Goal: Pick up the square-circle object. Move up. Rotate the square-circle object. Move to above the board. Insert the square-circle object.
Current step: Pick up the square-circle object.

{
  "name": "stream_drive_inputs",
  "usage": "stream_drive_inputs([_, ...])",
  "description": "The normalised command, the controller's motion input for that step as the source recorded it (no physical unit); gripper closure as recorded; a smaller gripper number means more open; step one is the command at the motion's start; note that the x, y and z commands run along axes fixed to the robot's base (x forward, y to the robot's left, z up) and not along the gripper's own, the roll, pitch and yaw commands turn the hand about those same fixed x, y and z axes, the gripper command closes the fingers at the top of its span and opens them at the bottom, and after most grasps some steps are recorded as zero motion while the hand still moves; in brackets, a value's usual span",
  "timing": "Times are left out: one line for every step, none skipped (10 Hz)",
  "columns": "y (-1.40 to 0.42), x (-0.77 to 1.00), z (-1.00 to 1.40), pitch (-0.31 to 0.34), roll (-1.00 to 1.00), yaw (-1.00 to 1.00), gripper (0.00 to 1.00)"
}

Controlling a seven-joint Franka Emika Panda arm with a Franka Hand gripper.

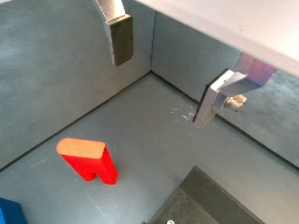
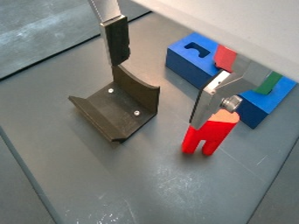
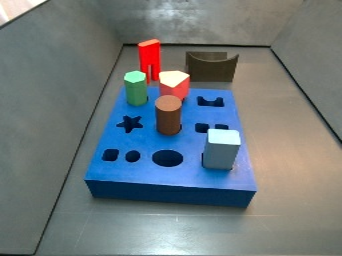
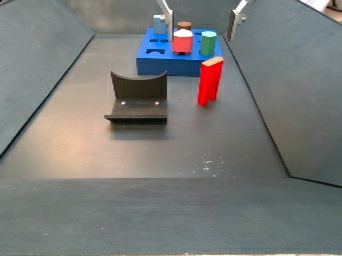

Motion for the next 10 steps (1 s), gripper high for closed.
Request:
stream_drive_inputs([0.02, 0.00, 0.00, 0.000, 0.00, 0.00, 0.00])
stream_drive_inputs([0.08, 0.03, -0.13, 0.000, -0.07, 0.48, 0.00])
stream_drive_inputs([-0.25, -0.26, -0.27, 0.000, 0.00, 0.74, 0.00])
stream_drive_inputs([-0.25, -0.11, -0.34, 0.020, 0.02, 0.92, 0.00])
stream_drive_inputs([-0.23, -0.09, -0.34, 0.000, 0.02, 0.96, 0.00])
stream_drive_inputs([-0.22, -0.10, -0.31, 0.000, 0.01, 0.95, 0.00])
stream_drive_inputs([-0.23, -0.10, -0.31, 0.000, 0.01, 0.95, 0.00])
stream_drive_inputs([-0.26, -0.10, -0.43, 0.000, 0.07, 0.95, 0.00])
stream_drive_inputs([-0.26, -0.10, -0.45, 0.000, 0.08, 0.95, 0.00])
stream_drive_inputs([-0.27, -0.10, -0.47, 0.000, 0.08, 0.95, 0.00])
